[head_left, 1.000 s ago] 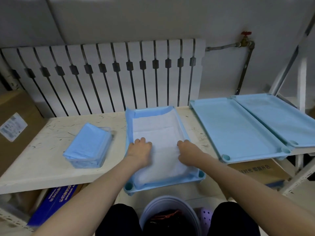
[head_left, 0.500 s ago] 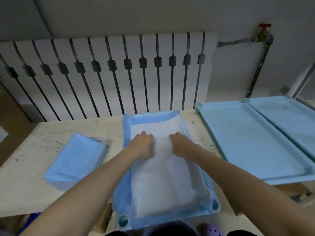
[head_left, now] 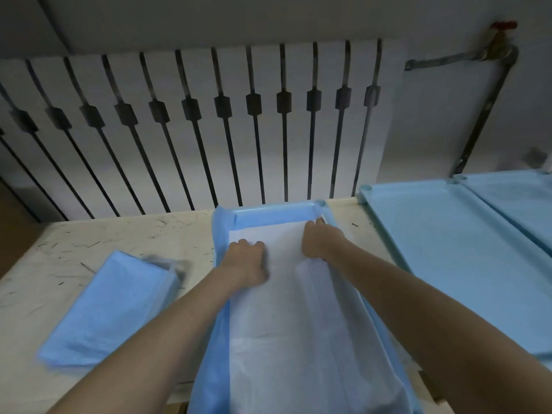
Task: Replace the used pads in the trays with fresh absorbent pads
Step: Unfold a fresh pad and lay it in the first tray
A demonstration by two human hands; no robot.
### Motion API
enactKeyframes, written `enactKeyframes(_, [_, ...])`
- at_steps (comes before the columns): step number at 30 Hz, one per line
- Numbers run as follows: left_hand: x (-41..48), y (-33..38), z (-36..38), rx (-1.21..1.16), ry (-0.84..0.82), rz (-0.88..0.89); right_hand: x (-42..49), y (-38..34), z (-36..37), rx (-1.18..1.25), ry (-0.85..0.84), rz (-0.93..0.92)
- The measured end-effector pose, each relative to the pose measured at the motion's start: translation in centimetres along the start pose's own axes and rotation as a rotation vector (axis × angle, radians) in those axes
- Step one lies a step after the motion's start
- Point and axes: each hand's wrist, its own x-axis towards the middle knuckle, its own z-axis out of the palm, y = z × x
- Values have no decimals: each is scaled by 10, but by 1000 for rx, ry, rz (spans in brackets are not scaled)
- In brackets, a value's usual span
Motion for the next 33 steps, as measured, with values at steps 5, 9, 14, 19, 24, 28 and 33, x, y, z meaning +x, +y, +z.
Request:
enactKeyframes(5, [20, -11, -11, -80, -121, -61, 20, -5, -1, 46, -14, -20])
enactKeyframes(9, [36, -19, -23, -189, -258, -164, 21, -5, 11, 166, 53, 31])
enactKeyframes(14, [45, -19, -27, -264, -279, -227, 18, -2, 18, 183, 74, 24])
enactKeyframes(19, [33, -8, -15, -225, -186, -224, 3, 0, 22, 138, 15, -133])
enactKeyframes(24, [-26, 14, 8, -10, 55, 58, -58, -2, 40, -3, 72, -368])
enactKeyframes(28, [-81, 25, 18, 86, 3, 120, -116, -5, 51, 14, 33, -455])
enactKeyframes(33, [-126, 34, 20, 185, -119, 97, -174, 1, 61, 119, -21, -380])
